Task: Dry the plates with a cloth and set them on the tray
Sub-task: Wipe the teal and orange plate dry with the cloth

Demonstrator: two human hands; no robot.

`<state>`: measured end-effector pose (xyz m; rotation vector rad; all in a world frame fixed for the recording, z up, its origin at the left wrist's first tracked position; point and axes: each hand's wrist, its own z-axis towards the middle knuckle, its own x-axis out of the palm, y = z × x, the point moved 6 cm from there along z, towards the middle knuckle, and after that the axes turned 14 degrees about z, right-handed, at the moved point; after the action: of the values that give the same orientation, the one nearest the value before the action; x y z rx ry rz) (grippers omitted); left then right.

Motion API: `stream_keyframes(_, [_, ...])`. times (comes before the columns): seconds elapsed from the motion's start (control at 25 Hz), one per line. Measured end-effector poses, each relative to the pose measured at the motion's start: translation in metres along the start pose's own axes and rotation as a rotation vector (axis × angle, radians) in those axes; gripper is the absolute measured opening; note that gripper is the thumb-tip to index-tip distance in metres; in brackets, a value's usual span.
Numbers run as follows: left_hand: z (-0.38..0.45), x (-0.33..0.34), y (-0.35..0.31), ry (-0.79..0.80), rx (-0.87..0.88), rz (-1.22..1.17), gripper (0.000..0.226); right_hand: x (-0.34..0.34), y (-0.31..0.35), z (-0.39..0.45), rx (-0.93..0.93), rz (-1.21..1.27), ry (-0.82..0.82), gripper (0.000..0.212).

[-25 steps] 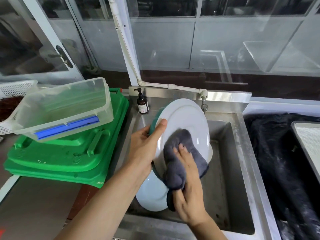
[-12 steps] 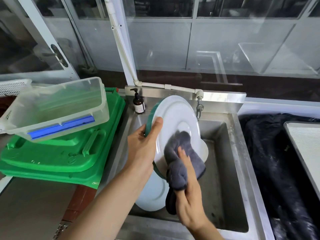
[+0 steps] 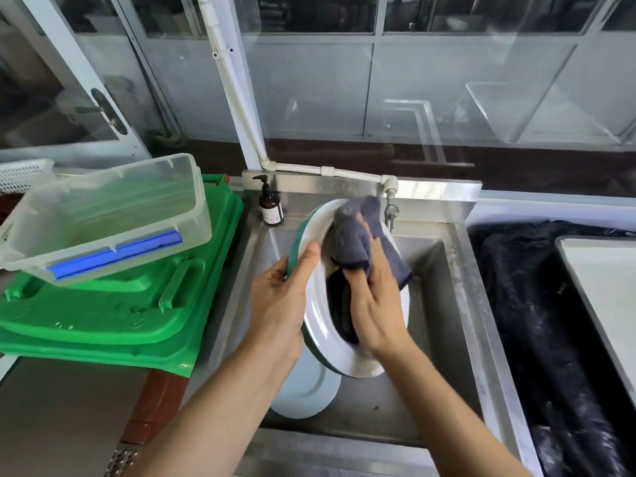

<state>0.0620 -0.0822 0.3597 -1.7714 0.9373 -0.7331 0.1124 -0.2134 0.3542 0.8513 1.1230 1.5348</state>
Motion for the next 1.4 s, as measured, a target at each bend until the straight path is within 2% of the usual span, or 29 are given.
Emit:
stream_keyframes(0.12, [0.006, -0.006, 0.005, -0.069, -0.053, 0.007, 0.028, 0.011, -0.022, -0.074, -0.025, 0.062, 0.104, 0.059])
stream_keyframes(0.24, [0.008, -0.01, 0.009, -0.086, -0.036, 0.044, 0.027, 0.021, -0.04, -0.113, 0.114, 0.193, 0.094, 0.063])
stream_keyframes(0.44, [0.001, 0.0, 0.003, -0.024, 0.091, 0.112, 0.022, 0.01, -0.009, -0.014, 0.065, 0.163, -0.09, 0.054])
stream_keyframes(0.6, [-0.006, 0.002, -0.004, 0.043, 0.151, 0.109, 0.026, -0.013, -0.002, 0.05, 0.061, 0.022, -0.141, 0.055])
stream_keyframes(0.68, [-0.003, -0.001, -0.007, 0.032, 0.116, 0.051, 0.022, -0.036, -0.026, 0.061, 0.207, 0.003, -0.218, 0.067])
stream_keyframes(0.76, [0.002, -0.003, -0.009, 0.016, 0.067, 0.007, 0.014, -0.054, -0.053, 0.048, 0.377, 0.018, -0.279, 0.049])
stream_keyframes(0.84, [0.009, -0.007, -0.011, -0.021, 0.034, -0.016, 0.011, -0.059, -0.077, 0.013, 0.467, 0.068, -0.338, 0.028])
stream_keyframes(0.88, [0.013, -0.009, -0.012, -0.043, 0.033, -0.019, 0.011, -0.058, -0.085, -0.008, 0.497, 0.119, -0.387, 0.024])
stream_keyframes(0.96, [0.018, -0.01, -0.012, -0.083, 0.048, -0.009, 0.011, -0.045, -0.093, -0.051, 0.551, 0.201, -0.439, 0.027])
stream_keyframes(1.04, [0.02, -0.01, -0.011, -0.11, 0.066, -0.003, 0.009, -0.021, -0.09, -0.079, 0.555, 0.254, -0.391, 0.042])
stream_keyframes(1.12, [0.023, -0.008, -0.011, -0.128, 0.079, -0.003, 0.01, 0.002, -0.07, -0.094, 0.449, 0.244, -0.33, 0.055])
stream_keyframes(1.28, [0.026, -0.009, -0.007, -0.111, 0.035, 0.005, 0.017, 0.042, -0.001, -0.088, -0.108, 0.039, 0.057, 0.057])
stream_keyframes(1.4, [0.02, 0.0, -0.007, 0.016, 0.057, -0.082, 0.019, 0.039, 0.014, -0.064, -0.204, -0.036, 0.061, 0.058])
